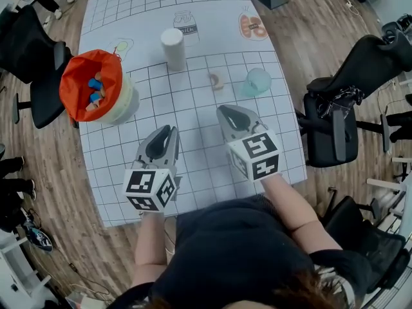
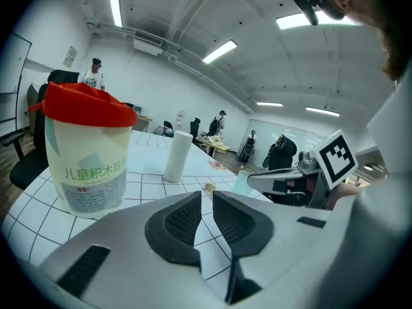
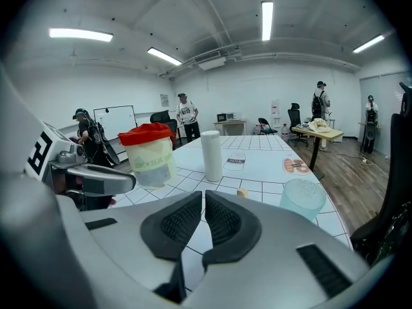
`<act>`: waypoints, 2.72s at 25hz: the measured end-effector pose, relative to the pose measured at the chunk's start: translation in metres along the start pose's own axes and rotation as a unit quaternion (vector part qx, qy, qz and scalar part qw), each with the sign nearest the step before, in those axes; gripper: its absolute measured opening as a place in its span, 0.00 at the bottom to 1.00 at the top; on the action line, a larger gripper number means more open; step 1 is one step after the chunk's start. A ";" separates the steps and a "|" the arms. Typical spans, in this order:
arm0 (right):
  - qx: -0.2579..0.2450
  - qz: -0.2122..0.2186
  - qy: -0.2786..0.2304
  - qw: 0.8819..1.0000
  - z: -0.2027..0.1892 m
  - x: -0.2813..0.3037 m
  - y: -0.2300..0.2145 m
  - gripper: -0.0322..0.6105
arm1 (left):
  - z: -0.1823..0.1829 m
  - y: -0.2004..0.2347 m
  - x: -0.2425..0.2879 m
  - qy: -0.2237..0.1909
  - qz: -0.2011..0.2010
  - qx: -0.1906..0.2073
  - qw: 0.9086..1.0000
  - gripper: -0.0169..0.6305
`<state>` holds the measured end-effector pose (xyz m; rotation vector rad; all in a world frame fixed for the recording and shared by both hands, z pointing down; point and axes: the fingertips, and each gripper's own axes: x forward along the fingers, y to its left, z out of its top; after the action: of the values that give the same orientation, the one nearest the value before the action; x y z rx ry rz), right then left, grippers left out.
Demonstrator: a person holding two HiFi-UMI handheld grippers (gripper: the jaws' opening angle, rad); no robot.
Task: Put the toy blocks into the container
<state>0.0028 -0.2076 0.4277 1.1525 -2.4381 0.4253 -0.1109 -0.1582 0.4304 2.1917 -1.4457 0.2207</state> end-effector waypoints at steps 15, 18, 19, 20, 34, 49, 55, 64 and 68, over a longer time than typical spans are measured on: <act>0.027 -0.066 0.005 0.997 -0.003 0.050 -0.044 0.27 | -0.011 0.020 0.016 0.038 -0.003 0.013 0.999 0.13; 0.031 -0.078 0.015 0.996 -0.009 0.064 -0.053 0.29 | -0.012 0.026 0.023 0.044 -0.004 0.015 0.999 0.13; 0.033 -0.081 0.020 0.996 -0.011 0.068 -0.056 0.29 | -0.013 0.027 0.025 0.047 -0.004 0.017 0.999 0.13; 0.035 -0.085 0.025 0.995 -0.014 0.073 -0.059 0.29 | -0.013 0.029 0.027 0.049 -0.004 0.019 0.999 0.13; 0.037 -0.127 0.090 0.987 -0.053 0.117 -0.083 0.34 | -0.032 0.049 0.050 0.078 -0.018 0.003 0.997 0.13; 0.029 -0.125 0.114 0.985 -0.060 0.126 -0.085 0.30 | -0.035 0.056 0.049 0.076 -0.011 -0.007 0.997 0.13; 0.016 -0.094 0.092 0.991 -0.039 0.113 -0.067 0.30 | -0.031 0.056 0.034 0.061 0.004 -0.011 0.998 0.12; -0.019 -0.019 0.035 0.999 0.020 0.087 -0.009 0.30 | -0.007 0.076 -0.010 0.007 0.065 -0.019 0.998 0.12; -0.042 0.028 0.016 0.999 0.046 0.077 0.029 0.30 | 0.005 0.087 -0.036 -0.018 0.095 -0.020 0.995 0.11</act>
<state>-0.0748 -0.2606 0.4221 1.0366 -2.4422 0.3517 -0.2045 -0.1586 0.4392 2.0361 -1.6659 0.2173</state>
